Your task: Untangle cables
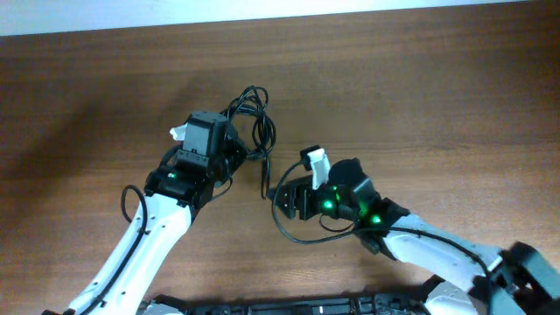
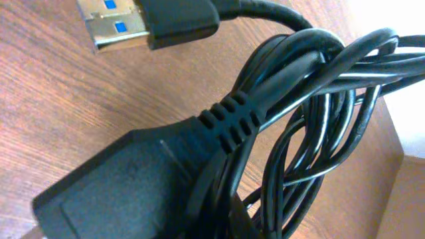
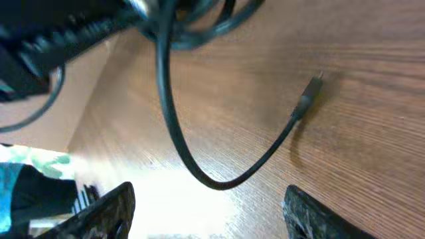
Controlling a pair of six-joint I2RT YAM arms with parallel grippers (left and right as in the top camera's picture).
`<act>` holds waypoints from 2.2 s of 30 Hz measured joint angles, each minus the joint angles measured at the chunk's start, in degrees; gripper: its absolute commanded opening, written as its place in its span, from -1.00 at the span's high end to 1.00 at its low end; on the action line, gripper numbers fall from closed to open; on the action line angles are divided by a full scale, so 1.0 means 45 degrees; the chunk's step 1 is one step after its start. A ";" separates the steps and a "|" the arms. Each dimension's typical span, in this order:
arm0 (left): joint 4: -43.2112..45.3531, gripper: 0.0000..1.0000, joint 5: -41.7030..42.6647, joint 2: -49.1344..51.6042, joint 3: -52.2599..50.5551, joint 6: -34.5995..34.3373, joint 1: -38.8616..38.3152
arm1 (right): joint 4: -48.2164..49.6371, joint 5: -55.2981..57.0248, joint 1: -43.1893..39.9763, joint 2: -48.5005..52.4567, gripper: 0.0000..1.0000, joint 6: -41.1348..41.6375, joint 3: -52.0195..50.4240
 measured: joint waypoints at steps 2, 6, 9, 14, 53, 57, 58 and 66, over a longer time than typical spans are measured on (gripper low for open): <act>-0.0019 1.00 0.0238 0.0000 0.0000 -0.0748 0.0000 | 0.0976 0.0121 0.0359 0.0831 0.40 -0.0151 -0.0024; -0.0209 1.00 0.0432 0.0000 0.0000 -0.1229 0.0000 | 0.2336 0.0602 0.0398 0.1239 0.92 -0.0131 -0.0053; -0.0301 1.00 0.0015 0.0000 0.0000 -0.0291 0.0000 | 0.2647 -0.0743 -0.0029 0.1166 0.92 0.0209 -0.0053; -0.0311 1.00 -0.1447 0.0000 0.0000 0.3283 -0.0005 | 0.4333 -0.7184 -0.3191 0.0894 0.92 0.2249 -0.0083; -0.0199 1.00 0.3264 0.0000 -0.0019 0.8199 -0.0374 | 0.4201 0.2463 -0.0078 0.0714 0.65 0.2477 0.0083; -0.0087 1.00 0.3915 0.0000 -0.0019 0.9379 -0.0369 | 0.4294 0.3366 -0.0141 0.0981 -0.08 0.2501 0.0087; -0.0073 1.00 0.3774 0.0000 -0.0019 0.9549 -0.0321 | 0.4328 0.2749 -0.0461 0.0884 -0.08 0.2516 0.0087; 0.0374 1.00 0.2074 0.0000 -0.0019 0.7601 0.1433 | 0.2725 0.1083 -0.0631 0.0175 -0.03 0.2472 0.0107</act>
